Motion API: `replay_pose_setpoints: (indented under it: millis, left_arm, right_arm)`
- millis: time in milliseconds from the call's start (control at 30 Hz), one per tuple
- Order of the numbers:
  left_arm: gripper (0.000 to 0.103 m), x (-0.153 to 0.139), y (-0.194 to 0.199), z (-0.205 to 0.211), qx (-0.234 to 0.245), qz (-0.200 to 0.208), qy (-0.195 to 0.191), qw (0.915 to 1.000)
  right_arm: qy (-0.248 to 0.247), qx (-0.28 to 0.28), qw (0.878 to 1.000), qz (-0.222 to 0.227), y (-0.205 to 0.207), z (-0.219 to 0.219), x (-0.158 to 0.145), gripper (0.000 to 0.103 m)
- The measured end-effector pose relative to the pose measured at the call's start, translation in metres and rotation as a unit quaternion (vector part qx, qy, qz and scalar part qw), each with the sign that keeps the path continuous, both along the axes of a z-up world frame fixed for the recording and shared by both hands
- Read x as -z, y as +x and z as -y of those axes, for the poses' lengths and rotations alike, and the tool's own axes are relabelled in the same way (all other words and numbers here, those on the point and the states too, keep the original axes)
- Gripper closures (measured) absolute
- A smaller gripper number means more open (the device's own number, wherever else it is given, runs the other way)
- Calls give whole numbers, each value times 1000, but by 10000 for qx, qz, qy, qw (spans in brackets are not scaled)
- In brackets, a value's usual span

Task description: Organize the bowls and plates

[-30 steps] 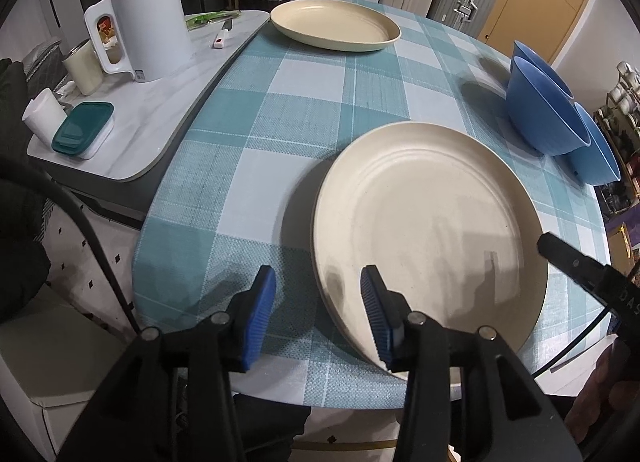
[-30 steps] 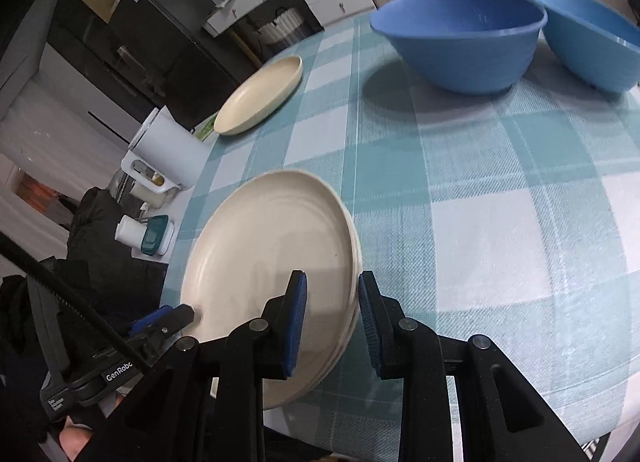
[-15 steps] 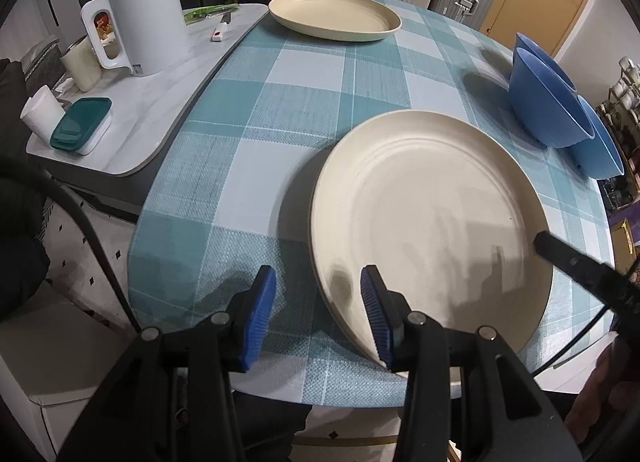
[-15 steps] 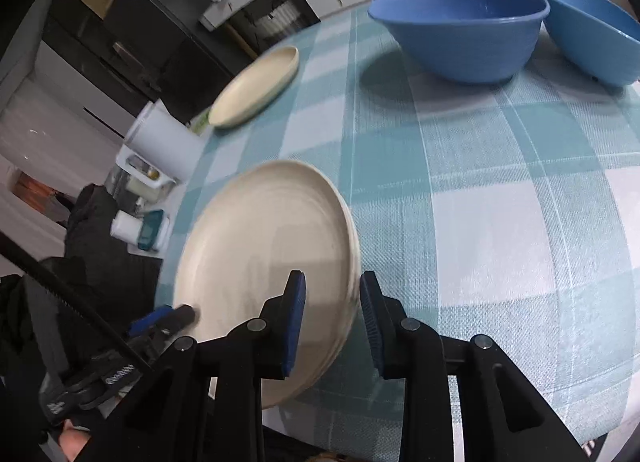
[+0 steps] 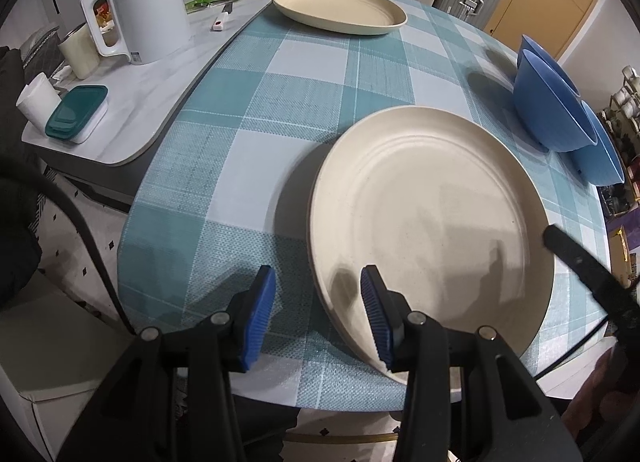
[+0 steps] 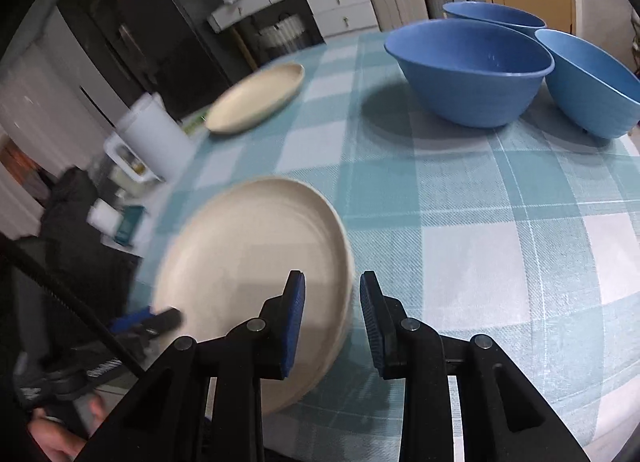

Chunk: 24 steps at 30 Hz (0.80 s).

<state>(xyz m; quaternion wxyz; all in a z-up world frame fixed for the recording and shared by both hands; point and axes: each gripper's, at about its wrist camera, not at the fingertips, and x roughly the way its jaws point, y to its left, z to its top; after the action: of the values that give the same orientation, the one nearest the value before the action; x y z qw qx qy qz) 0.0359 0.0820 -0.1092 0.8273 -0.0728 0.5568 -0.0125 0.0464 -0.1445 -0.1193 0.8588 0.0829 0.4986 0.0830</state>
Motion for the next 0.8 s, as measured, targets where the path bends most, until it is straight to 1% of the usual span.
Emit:
replay_pose_setpoints:
  millis: [133,200,267,367,433,533,600,633,667,800]
  left_arm:
    - [59,-2,-1,-2,-35,36,-127,9999]
    - [59,-2,0,-2,-50,51,-157,9999]
    - [58,1,1,-2,-50,6,-208,9998]
    - [58,6,2,0,-40,-100,-235,9997]
    - [58,8,3,2,-35,-137,-273,9995]
    - [58,10,2,6,61,-153,-370,9992]
    - [58,10,2,12,190,-133,-405,9989]
    - [58,9,2,15,243,-121,-411,9988]
    - [57,9,2,17,268,-98,-337,9990]
    - [57,8,5,17,204,-68,-376,9991]
  right_arm:
    - [-456,-56,9989,-93,4,-3,10,74]
    - [-371,-88,9992,-148,4,-2,14,74]
    - [-189,-116,9994,-252,6,-1,18,74]
    - [-107,-159,9994,-292,7,-2,19,74]
    - [36,-238,9990,-368,6,-5,20,74]
    - [-27,-287,9990,-348,4,-10,20,74]
    - [19,-269,9990,-353,4,-9,20,74]
    - [15,-257,9990,-354,5,-9,20,74]
    - [-7,-251,9991,-354,5,-10,20,74]
    - [-74,-274,9991,-323,7,-14,18,74]
